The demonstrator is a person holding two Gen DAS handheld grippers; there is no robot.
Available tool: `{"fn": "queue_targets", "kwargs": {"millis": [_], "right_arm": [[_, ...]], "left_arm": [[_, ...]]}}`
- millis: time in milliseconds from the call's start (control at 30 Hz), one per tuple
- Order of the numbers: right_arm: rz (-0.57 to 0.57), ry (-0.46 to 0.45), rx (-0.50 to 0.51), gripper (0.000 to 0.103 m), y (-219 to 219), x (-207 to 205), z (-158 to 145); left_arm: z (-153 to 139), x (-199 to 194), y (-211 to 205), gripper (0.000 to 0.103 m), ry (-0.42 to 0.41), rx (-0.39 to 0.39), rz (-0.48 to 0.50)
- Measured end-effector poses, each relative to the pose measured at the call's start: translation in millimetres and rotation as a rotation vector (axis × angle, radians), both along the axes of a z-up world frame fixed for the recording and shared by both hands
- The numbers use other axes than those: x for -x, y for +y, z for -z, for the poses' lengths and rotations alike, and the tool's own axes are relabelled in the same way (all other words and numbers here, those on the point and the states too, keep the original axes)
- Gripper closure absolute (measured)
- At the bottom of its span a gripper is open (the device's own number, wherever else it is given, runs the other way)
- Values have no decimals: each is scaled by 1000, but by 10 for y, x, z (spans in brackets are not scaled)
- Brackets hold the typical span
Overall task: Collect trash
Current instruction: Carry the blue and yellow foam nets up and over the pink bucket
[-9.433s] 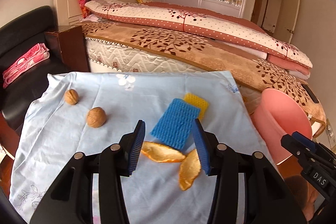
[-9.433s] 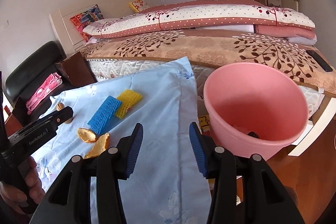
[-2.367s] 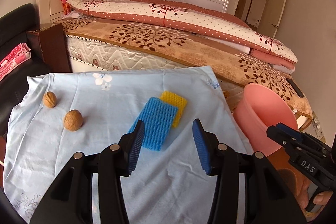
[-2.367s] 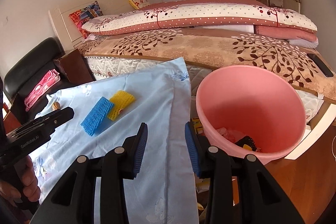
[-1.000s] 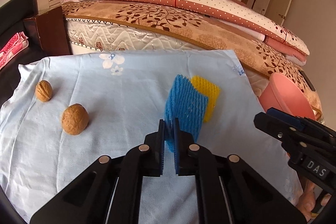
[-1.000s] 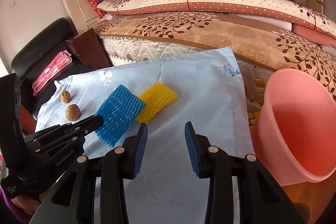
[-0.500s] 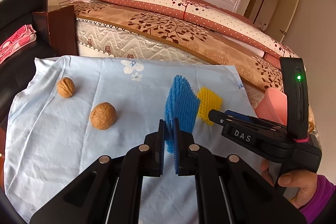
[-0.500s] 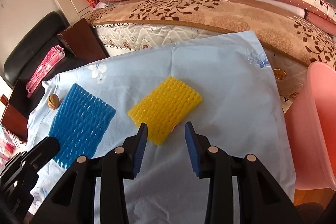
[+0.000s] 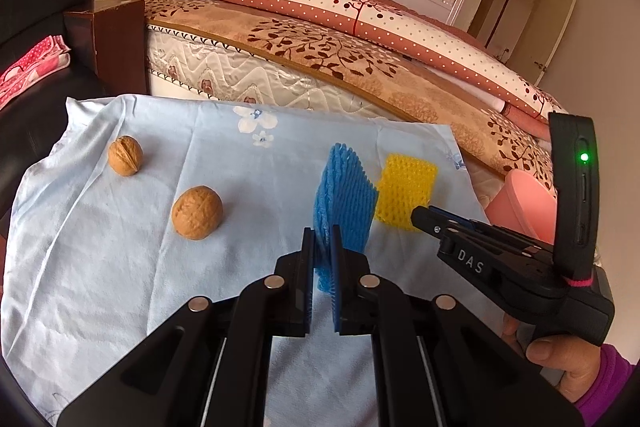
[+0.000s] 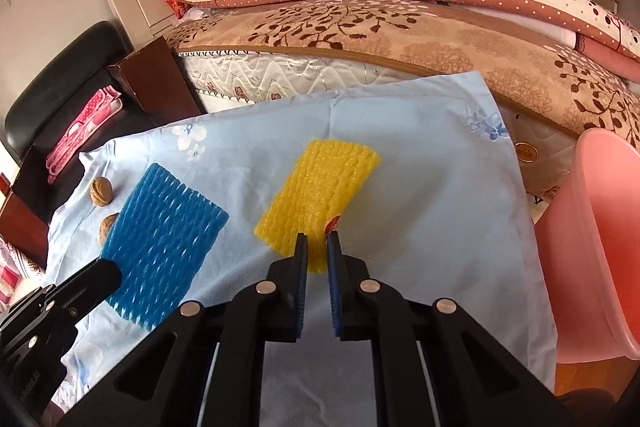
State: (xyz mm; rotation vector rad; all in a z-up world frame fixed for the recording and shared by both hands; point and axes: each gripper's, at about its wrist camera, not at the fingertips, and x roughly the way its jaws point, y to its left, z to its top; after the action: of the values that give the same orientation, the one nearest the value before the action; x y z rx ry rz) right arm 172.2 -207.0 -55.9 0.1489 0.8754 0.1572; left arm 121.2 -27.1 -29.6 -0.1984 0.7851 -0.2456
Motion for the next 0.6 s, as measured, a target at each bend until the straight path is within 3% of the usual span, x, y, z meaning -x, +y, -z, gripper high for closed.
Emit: {"fn": "queue_targets", "kwargs": {"millis": [600], "right_arm": [[-31, -142, -9, 94, -362, 766, -476]], "left_arm": [[-372, 228, -385, 96, -102, -68, -8]]}}
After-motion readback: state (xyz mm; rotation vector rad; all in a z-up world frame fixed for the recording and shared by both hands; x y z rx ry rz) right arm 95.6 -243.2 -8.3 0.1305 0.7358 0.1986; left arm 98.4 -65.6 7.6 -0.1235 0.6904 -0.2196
